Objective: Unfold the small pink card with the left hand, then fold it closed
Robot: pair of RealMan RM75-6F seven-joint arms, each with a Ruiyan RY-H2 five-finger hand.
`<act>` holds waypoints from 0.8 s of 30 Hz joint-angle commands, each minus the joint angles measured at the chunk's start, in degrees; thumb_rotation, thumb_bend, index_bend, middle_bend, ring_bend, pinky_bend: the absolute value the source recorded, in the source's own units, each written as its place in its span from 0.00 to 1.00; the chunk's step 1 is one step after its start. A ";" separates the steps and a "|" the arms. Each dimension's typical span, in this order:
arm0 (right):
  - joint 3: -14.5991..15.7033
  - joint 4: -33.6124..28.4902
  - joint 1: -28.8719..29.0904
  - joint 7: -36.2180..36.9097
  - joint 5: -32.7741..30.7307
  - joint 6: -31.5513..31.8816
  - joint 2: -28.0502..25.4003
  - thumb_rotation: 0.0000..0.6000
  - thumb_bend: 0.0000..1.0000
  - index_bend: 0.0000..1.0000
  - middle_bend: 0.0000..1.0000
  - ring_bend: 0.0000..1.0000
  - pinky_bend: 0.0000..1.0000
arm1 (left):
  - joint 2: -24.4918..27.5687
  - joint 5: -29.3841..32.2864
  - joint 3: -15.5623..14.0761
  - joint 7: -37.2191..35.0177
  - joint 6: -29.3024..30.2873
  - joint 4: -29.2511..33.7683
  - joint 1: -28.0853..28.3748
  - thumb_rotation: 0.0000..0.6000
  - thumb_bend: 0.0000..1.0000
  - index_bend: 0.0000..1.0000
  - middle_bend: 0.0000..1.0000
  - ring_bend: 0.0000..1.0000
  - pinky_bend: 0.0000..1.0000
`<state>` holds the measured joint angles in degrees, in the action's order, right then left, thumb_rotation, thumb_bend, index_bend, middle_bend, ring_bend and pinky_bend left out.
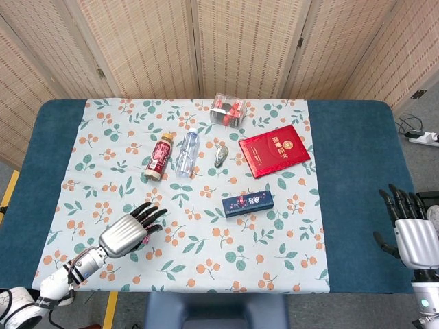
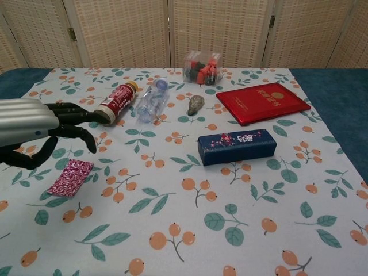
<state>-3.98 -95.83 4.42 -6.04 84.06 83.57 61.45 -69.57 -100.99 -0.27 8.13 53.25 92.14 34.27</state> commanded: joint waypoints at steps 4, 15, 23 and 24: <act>0.04 0.27 0.25 0.12 -0.22 -0.57 0.27 1.00 0.32 0.00 0.00 0.00 0.00 | -3.10 2.13 -0.56 3.89 -2.14 -2.71 1.01 1.00 1.00 0.28 0.00 0.00 0.00; 0.05 0.59 0.56 0.30 -0.74 -1.36 0.53 1.00 0.32 0.00 0.00 0.00 0.00 | -6.66 6.74 -1.49 9.66 -3.36 -6.44 0.54 1.00 1.00 0.26 0.00 0.00 0.00; 0.05 0.51 0.67 0.11 -0.80 -1.48 0.65 1.00 0.32 0.00 0.00 0.00 0.00 | -7.04 8.47 -2.52 9.99 -3.10 -7.70 -0.20 1.00 1.00 0.27 0.00 0.00 0.00; 0.05 0.48 0.69 0.08 -0.77 -1.49 0.68 1.00 0.32 0.00 0.00 0.00 0.00 | -7.16 8.70 -2.66 10.13 -3.04 -7.87 -0.28 1.00 1.00 0.27 0.00 0.00 0.00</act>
<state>-3.92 -95.35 5.12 -5.96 83.29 82.07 62.13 -76.62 -92.48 -2.76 18.13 50.20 84.45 34.12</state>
